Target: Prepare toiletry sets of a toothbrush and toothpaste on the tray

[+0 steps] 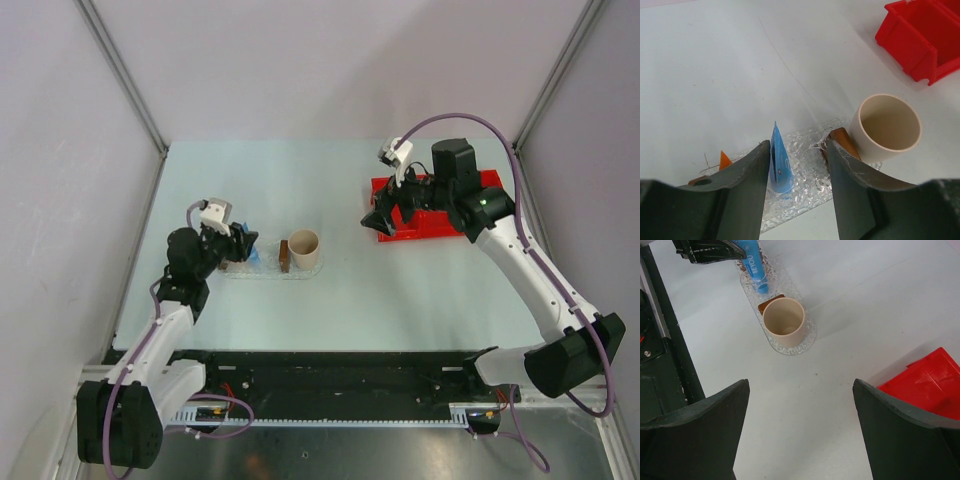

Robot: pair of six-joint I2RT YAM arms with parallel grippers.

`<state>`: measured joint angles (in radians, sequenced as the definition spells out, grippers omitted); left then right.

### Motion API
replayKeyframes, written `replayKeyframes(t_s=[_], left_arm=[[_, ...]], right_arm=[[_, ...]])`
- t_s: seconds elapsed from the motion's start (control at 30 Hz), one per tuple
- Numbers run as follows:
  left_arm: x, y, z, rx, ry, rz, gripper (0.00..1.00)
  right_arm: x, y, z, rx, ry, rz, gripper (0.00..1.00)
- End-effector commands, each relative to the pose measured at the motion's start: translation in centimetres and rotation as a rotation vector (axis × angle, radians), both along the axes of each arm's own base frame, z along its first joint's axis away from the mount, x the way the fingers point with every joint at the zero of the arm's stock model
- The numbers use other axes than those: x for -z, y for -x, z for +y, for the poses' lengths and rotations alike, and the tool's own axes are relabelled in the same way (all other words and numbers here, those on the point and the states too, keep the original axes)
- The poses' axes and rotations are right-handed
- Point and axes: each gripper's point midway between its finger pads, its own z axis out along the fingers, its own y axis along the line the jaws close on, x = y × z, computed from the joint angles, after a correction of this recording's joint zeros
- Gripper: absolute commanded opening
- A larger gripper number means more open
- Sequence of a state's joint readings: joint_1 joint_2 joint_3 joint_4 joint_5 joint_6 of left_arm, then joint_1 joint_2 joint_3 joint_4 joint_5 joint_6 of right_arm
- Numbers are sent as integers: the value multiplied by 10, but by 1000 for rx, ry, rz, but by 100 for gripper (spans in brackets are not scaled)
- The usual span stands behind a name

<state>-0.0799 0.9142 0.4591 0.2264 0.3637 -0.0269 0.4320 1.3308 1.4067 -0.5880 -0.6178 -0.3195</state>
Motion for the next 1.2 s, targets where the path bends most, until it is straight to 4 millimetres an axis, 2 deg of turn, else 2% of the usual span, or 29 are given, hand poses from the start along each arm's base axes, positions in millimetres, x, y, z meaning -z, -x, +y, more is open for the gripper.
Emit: replayKeyframes(t_s=[0.0, 0.4, 0.63, 1.0, 1.17], left_arm=[[-17, -1, -3, 35, -6, -59, 54], [-33, 1, 0, 17, -10, -108, 56], [-46, 4, 1, 13, -7, -144, 62], [-86, 9, 2, 12, -3, -217, 66], [-89, 13, -2, 36, -2, -216, 67]], right_arm=[[-9, 5, -3, -13, -11, -33, 89], [-7, 5, -2, -15, -11, -27, 89], [-7, 5, -2, -13, -12, -27, 89], [-8, -4, -6, 28, -2, -47, 89], [-7, -7, -7, 41, 4, -47, 89]])
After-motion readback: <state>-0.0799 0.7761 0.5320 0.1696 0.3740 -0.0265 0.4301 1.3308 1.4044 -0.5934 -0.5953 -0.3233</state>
